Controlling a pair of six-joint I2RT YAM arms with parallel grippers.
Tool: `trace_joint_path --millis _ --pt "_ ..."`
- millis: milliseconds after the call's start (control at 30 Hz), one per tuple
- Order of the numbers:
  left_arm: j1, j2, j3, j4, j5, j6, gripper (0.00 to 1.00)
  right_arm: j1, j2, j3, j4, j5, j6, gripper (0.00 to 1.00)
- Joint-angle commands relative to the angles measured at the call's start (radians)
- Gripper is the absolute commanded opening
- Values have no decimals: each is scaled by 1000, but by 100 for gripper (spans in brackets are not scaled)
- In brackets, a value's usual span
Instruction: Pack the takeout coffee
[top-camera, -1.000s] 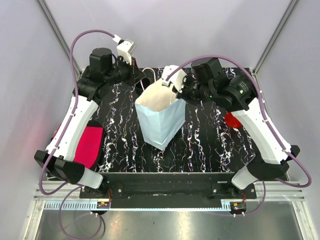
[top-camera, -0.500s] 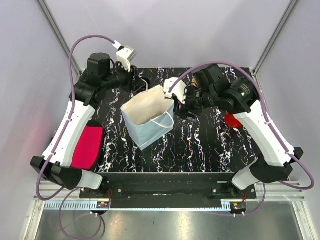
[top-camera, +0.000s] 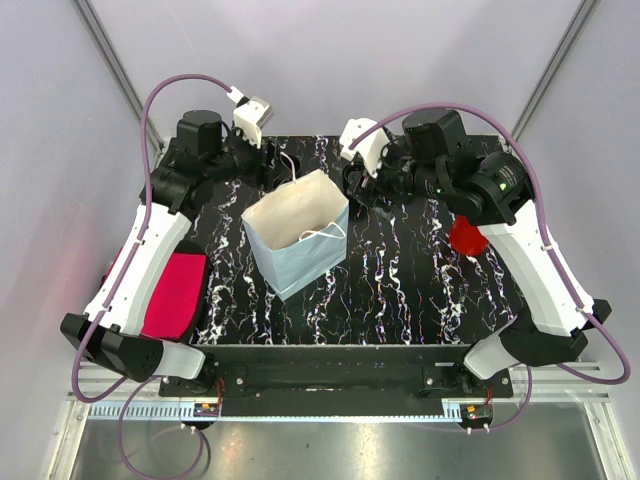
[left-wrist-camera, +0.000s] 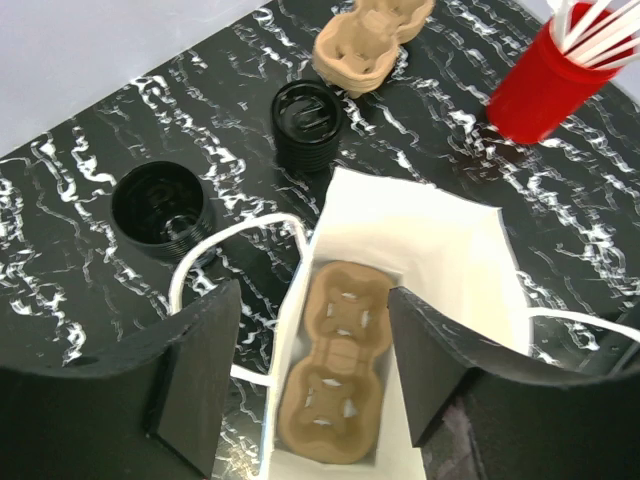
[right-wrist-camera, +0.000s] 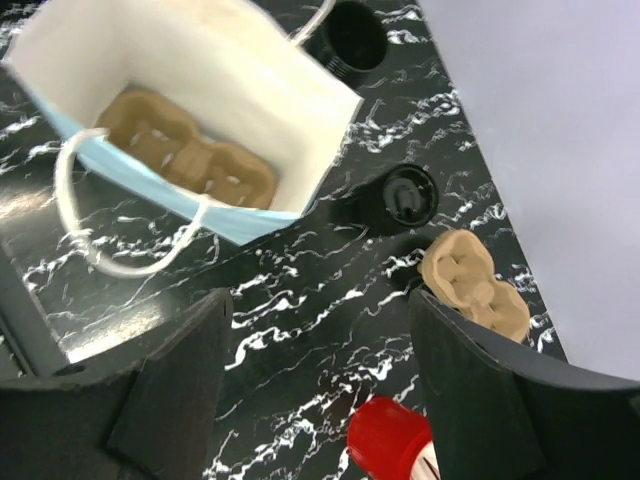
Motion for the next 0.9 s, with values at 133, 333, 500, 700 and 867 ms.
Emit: trace_joint_path --millis 133,333,500,700,867 --pt "12 -50 -36 45 -63 63 69 -40 -6 -20 128 99 61 77" --pt "29 -85 -53 -17 -7 132 61 -52 -12 -24 136 108 63 78" --pt "34 -111 -93 -97 -7 206 51 -57 -18 -27 138 106 63 78" --pt "37 -134 -131 -175 -20 291 49 -61 -18 -32 138 99 63 78" --pt "48 -122 -170 -175 -46 333 48 -61 -17 -32 135 91 69 78"
